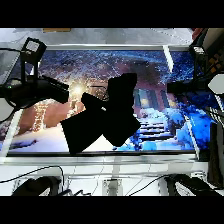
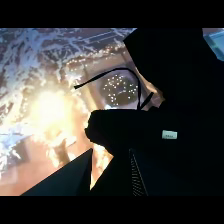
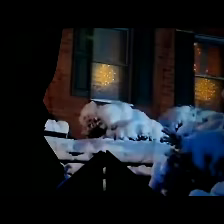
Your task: Fold the clothes and pants, and hang the long-sleeved shirts on hangers.
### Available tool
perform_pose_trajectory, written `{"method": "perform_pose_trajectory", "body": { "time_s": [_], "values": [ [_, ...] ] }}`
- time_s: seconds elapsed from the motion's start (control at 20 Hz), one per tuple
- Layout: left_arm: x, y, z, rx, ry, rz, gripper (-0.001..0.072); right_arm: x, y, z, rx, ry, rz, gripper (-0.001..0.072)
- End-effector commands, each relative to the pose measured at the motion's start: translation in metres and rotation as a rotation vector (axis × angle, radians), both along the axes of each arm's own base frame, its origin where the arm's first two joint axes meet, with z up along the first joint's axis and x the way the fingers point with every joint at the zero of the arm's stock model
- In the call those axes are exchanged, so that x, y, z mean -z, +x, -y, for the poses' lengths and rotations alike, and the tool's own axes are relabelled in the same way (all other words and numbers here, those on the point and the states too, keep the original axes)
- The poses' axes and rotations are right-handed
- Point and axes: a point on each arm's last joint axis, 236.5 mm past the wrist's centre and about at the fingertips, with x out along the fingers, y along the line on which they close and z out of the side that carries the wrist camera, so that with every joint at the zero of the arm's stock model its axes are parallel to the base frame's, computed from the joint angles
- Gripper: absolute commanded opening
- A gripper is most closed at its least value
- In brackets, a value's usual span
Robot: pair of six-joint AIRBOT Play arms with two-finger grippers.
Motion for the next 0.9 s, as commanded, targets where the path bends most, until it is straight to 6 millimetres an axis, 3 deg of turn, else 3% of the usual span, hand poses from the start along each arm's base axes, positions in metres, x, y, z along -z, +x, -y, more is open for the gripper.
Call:
{"method": "perform_pose_trajectory", "body": {
  "time_s": [0.0,0.4,0.45,0.55,0.65,0.85],
  "values": [
    [-0.001,0.001,0.000,0.000,-0.001,0.004,0.0250,0.000,0.000,0.000,-0.001,0.001,0.000,0.0015],
    [0.009,-0.007,0.000,-0.028,-0.034,-0.062,0.0248,0.000,0.000,0.000,-0.001,0.001,0.000,0.0015],
    [0.016,-0.011,-0.002,-0.037,-0.030,-0.101,0.0216,0.000,0.000,0.000,-0.001,0.001,0.000,0.0015],
    [0.047,-0.021,-0.010,-0.069,-0.003,-0.200,0.0217,0.000,0.000,0.000,-0.001,0.001,0.000,0.0015],
    [0.089,-0.034,-0.019,-0.110,0.014,-0.317,0.0218,0.000,0.000,0.000,-0.001,0.001,-0.001,0.0015],
    [0.167,-0.080,-0.038,-0.203,0.011,-0.491,0.0222,0.000,0.000,0.000,-0.001,0.001,0.000,0.0015]
  ]
}}
